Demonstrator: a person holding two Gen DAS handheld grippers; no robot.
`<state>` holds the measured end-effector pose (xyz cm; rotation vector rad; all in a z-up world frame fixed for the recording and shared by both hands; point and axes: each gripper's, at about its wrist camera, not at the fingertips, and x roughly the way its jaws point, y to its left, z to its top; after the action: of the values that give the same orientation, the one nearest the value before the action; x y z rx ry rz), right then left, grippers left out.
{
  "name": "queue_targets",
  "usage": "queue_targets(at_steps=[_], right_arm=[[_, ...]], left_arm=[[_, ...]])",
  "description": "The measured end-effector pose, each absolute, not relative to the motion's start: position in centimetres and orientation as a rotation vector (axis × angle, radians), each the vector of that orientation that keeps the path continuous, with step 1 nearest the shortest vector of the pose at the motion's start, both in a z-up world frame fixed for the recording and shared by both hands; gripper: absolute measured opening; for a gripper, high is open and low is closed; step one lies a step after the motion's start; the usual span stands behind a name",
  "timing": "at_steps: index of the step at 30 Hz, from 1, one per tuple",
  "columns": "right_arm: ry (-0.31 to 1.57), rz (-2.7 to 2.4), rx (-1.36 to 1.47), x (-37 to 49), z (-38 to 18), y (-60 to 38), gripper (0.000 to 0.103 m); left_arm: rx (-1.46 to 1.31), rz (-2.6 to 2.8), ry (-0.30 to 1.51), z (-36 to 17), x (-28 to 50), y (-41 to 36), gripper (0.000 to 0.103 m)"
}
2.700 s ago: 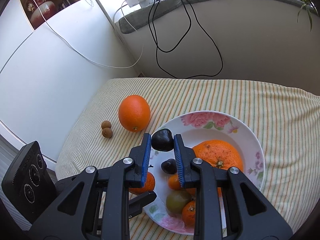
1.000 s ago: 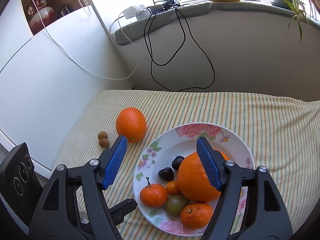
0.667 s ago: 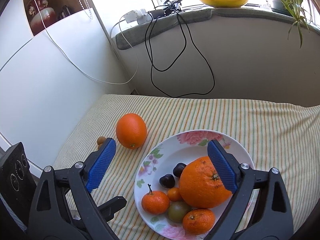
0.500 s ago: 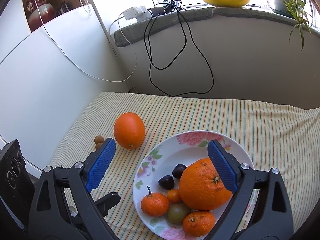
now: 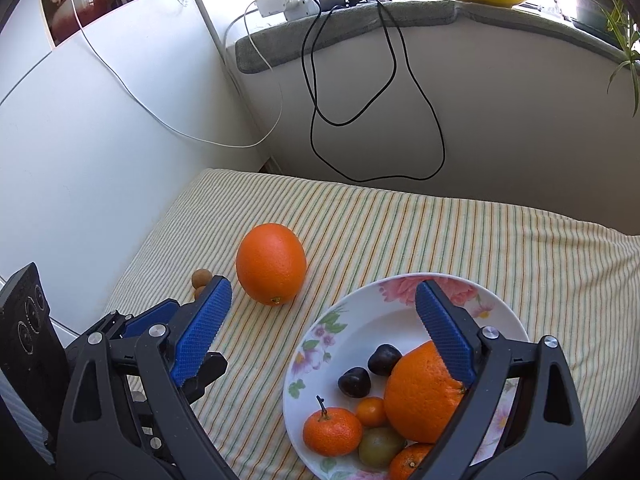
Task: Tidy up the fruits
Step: 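Move both grippers back toward the large orange on the cloth, then close the right gripper around the large orange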
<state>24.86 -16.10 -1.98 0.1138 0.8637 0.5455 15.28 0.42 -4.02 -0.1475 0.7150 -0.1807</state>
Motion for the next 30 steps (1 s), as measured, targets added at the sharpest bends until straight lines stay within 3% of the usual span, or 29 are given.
queue_targets(at_steps=[30], right_arm=[[1.078, 0.636, 0.142, 31.2, -5.4, -9.8, 0.095]], left_arm=[[-0.341, -0.255, 0.808, -6.9, 21.5, 2.9, 0.076]])
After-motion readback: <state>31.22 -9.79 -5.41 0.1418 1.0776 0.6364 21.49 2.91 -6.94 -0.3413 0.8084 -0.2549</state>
